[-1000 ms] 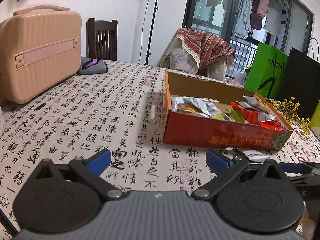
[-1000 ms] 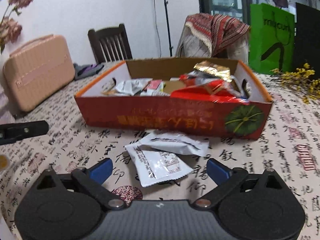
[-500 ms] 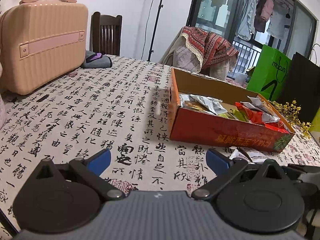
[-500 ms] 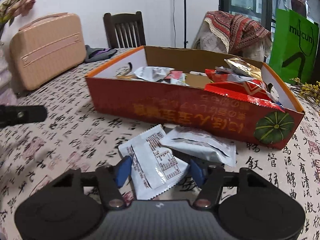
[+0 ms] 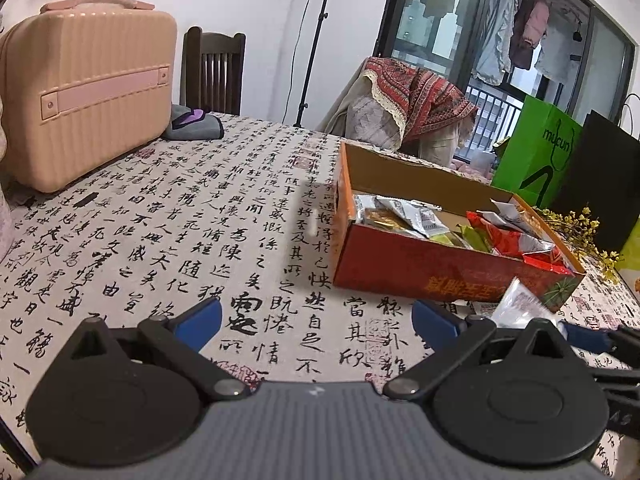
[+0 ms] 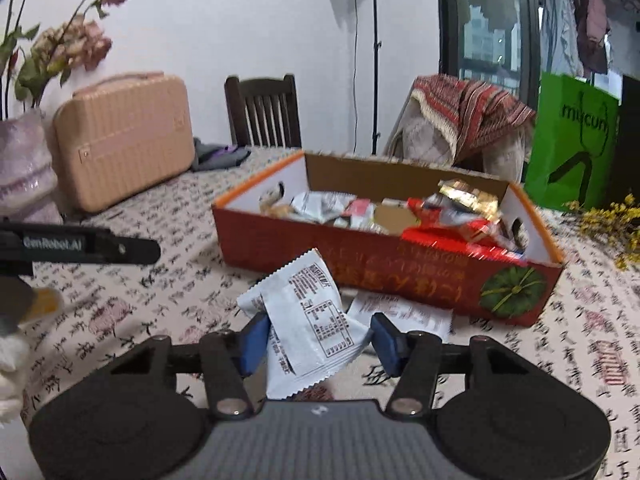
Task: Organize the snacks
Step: 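Grasp a white sachet with the right gripper while the left approaches another sachet, then grasp the remaining white sachet with the left gripper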
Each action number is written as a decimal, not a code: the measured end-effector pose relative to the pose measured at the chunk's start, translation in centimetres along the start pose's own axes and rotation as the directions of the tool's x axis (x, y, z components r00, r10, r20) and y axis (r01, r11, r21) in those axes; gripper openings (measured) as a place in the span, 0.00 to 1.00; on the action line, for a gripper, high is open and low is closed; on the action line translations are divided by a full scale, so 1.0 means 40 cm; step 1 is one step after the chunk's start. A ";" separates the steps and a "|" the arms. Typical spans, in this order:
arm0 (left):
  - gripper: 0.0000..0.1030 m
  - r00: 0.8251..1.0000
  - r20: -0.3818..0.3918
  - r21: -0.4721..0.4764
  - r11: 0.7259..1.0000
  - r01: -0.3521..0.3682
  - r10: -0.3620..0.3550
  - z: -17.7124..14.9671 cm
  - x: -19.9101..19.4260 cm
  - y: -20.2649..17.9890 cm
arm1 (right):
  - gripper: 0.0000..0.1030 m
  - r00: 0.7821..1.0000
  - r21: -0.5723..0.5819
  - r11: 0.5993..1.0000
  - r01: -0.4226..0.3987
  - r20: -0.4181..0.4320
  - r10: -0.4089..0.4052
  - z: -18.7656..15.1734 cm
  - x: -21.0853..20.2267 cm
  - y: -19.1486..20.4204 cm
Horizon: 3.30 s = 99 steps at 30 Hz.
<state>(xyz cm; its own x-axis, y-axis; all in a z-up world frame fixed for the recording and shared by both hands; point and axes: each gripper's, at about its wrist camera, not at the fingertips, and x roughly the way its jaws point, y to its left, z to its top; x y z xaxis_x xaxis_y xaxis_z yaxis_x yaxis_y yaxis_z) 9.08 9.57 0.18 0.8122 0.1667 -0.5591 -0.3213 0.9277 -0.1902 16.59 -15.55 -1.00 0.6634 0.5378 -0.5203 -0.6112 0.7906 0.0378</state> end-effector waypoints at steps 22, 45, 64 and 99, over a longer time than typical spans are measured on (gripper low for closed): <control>1.00 0.997 -0.067 0.079 0.996 0.037 -0.032 0.055 0.099 -0.203 | 0.53 0.981 0.203 0.974 0.102 0.142 -0.132 -0.014 -0.098 -0.265; 1.00 0.958 -0.281 0.190 0.975 0.113 -0.056 0.001 0.286 -0.449 | 0.53 0.976 0.394 0.908 0.141 0.098 -0.194 -0.095 -0.027 -0.435; 1.00 0.958 -0.282 0.260 0.965 0.032 0.044 -0.045 0.338 -0.523 | 0.53 0.969 0.402 0.900 0.166 0.102 -0.224 -0.102 -0.034 -0.435; 0.25 0.990 -0.142 0.287 0.956 0.060 -0.019 -0.056 0.210 -0.470 | 0.54 0.969 0.371 0.919 0.135 0.147 -0.201 -0.104 -0.039 -0.419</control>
<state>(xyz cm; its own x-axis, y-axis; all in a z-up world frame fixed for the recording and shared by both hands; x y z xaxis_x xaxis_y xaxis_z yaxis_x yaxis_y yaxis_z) 20.85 -7.22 -2.75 0.7408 0.0996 -0.6643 -0.1189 0.9928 0.0163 24.02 -30.86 -4.38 0.8287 0.4047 -0.3866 -0.3120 0.9075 0.2813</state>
